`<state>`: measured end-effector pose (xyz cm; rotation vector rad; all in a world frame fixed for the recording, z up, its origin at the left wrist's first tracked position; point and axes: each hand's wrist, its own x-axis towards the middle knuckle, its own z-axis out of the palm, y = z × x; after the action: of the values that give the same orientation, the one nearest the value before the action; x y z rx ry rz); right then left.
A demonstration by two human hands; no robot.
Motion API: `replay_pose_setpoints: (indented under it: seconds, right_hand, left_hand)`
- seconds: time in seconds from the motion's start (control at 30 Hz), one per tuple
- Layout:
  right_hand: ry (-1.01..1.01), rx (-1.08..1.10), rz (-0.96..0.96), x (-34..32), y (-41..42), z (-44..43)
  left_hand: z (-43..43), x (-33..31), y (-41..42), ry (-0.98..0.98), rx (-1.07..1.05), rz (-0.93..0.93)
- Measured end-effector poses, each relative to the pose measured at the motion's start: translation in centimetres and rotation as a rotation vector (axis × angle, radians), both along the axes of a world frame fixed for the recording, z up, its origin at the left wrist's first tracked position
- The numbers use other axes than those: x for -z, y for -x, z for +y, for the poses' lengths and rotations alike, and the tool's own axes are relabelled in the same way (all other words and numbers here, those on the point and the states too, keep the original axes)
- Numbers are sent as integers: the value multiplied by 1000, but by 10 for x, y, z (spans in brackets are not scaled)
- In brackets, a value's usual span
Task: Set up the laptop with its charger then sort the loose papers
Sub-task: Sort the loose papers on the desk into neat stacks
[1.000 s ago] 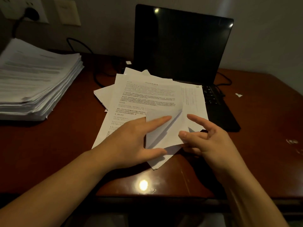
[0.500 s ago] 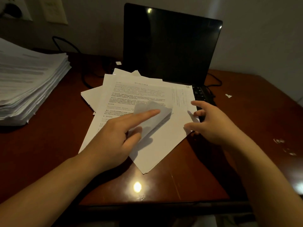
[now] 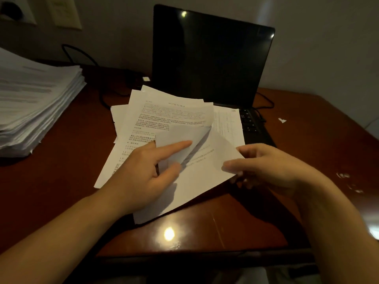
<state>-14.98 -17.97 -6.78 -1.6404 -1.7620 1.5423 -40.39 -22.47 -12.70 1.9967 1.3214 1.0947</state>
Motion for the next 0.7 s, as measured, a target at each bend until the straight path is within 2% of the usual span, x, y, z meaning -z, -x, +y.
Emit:
replay_pose_setpoints:
  seconds: [0.1,0.2,0.3,0.4,0.53,0.7]
  right_hand:
    - [127,-59,283,9,-11,-14]
    - [127,-80,397,23,-12,-25]
    - [50,9,387,27,-7,-31]
    - [-68,63,261,27,3,-35]
    - [-224,131,202,34,14,-42]
    - [-124,114,304,37,-1,-43]
  left_hand:
    - [1,5,4,16,102,86]
    - [-1,7,3,43,176,205]
    - [-1,7,0,53,209,246]
    - [0,8,-1,49,207,254]
    - [1,8,-2,12,209,186]
    - [-2,3,-4,30,176,-1]
